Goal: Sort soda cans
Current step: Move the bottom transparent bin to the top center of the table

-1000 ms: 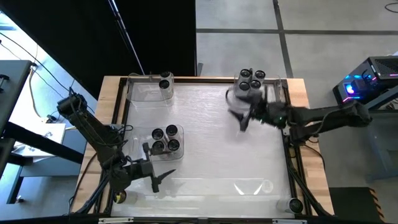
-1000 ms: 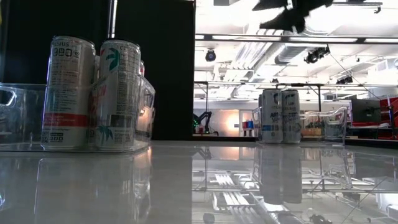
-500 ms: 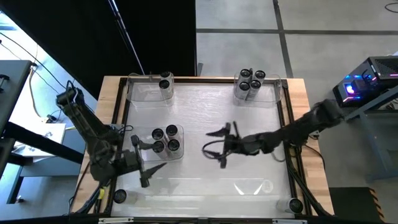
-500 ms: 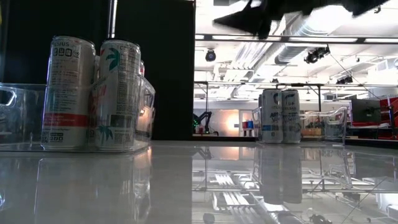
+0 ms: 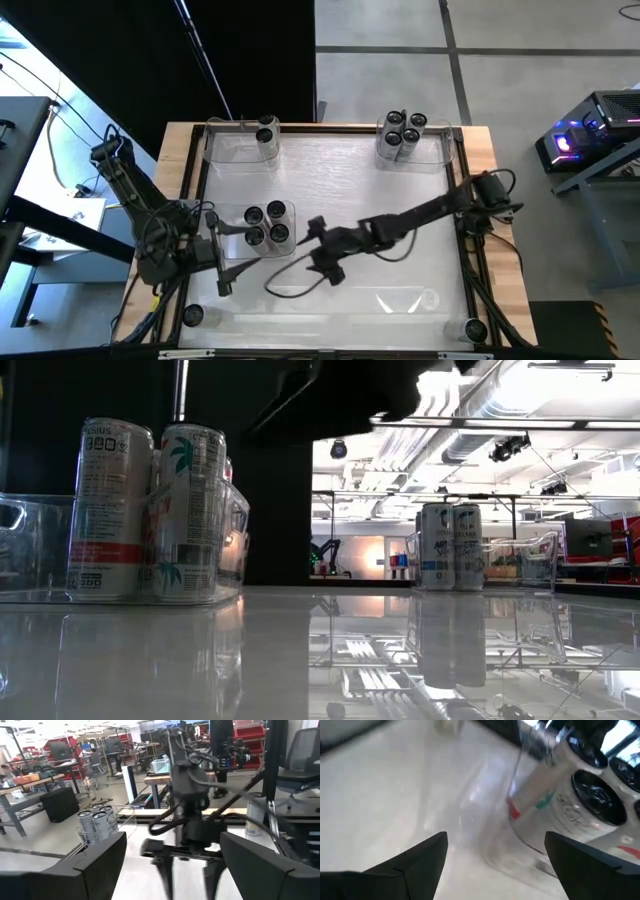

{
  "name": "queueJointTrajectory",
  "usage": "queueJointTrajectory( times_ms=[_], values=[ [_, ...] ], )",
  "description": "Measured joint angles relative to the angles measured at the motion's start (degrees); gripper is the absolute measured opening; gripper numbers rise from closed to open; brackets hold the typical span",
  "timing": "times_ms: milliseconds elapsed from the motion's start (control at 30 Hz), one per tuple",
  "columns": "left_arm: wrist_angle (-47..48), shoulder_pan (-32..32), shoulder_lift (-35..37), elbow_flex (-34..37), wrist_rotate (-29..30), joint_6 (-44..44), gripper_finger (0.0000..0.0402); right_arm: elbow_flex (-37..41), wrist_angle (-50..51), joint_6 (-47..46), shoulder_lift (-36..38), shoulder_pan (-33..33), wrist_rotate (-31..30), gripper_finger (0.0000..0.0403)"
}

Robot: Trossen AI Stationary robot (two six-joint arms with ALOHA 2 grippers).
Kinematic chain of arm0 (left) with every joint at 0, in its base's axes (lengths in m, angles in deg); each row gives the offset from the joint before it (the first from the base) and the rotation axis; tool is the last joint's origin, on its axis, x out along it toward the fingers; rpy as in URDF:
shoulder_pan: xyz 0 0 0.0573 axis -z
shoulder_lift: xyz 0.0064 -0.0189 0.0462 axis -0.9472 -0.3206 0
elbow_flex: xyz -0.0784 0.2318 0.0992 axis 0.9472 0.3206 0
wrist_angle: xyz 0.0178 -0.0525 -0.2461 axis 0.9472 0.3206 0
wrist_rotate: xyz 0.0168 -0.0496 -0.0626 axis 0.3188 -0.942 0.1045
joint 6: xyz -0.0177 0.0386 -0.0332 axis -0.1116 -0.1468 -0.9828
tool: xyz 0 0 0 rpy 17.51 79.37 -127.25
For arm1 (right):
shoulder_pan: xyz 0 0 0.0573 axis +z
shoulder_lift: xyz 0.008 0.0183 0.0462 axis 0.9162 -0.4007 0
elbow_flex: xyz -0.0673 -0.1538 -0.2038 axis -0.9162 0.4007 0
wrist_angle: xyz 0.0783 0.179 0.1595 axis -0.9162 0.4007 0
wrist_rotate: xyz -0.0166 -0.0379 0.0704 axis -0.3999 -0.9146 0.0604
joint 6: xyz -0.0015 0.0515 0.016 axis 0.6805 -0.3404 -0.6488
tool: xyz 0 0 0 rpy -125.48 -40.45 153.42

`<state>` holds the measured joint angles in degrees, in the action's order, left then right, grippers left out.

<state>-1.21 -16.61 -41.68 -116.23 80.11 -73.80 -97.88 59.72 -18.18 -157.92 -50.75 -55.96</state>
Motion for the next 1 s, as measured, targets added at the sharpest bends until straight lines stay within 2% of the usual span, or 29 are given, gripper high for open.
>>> queueJointTrajectory(
  times_ms=[167, 333, 567, 1000],
  values=[
    [0.75, 0.11, -0.43, 0.0, -0.54, -0.49, 0.0314, -12.09, 17.67, 7.47, -4.82, -3.03, -2.29, 0.033],
    [1.09, 0.11, -1.61, 0.0, -0.57, -0.64, 0.0314, -18.73, 25.62, 11.56, -9.03, -5.73, -2.13, 0.0321],
    [1.21, 0.09, -3.24, 0.0, -0.62, -1.09, 0.0314, -19.1, 26.05, 14.66, -10.42, -7.2, -2.05, 0.0274],
    [1.01, 0.11, -3.26, 0.0, -0.67, -1.08, 0.0314, -18.35, 23.58, 14.54, -10.26, -6.21, -2.73, 0.0141]
  ],
)
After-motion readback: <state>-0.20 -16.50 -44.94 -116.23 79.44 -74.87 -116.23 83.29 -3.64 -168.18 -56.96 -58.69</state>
